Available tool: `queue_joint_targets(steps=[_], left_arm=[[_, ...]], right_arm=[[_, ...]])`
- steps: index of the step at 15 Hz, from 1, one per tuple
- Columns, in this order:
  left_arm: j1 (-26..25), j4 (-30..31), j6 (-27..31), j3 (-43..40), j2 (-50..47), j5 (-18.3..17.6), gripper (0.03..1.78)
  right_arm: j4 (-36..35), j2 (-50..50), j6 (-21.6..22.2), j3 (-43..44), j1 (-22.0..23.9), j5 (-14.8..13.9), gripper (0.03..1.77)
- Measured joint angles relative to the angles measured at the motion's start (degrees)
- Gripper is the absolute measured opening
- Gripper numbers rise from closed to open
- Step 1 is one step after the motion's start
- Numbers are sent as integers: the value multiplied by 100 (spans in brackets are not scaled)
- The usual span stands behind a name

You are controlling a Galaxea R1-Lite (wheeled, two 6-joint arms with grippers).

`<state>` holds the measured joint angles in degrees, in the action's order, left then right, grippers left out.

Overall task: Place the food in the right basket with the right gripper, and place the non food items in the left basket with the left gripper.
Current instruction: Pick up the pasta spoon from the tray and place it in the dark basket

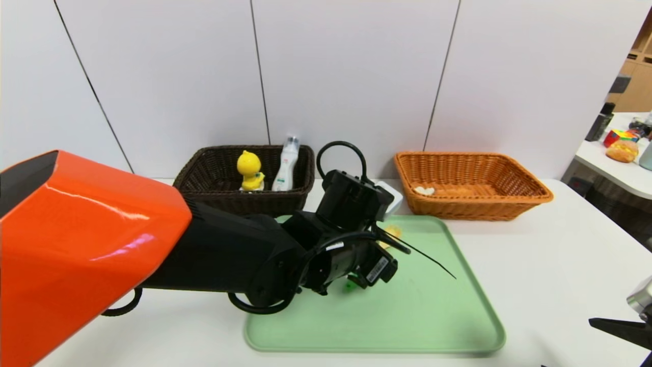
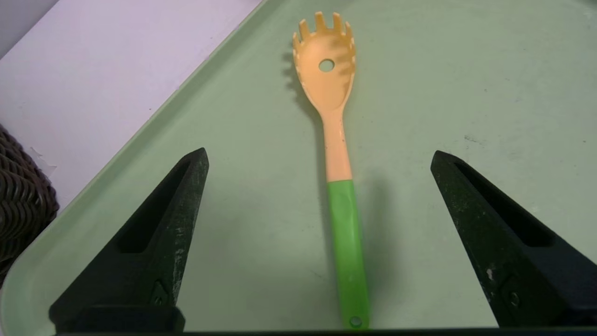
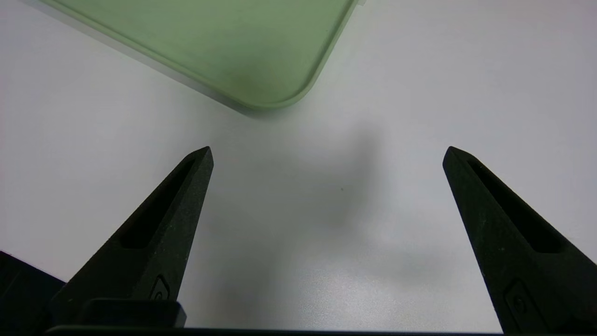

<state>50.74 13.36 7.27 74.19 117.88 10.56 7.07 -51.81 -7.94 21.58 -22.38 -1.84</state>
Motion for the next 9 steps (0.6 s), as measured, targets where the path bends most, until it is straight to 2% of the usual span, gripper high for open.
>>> queue_joint_targets(steps=[9], left_arm=[[140, -112, -73, 146, 310, 10, 169]], right_arm=[[1, 116, 2, -41, 0, -5, 170]])
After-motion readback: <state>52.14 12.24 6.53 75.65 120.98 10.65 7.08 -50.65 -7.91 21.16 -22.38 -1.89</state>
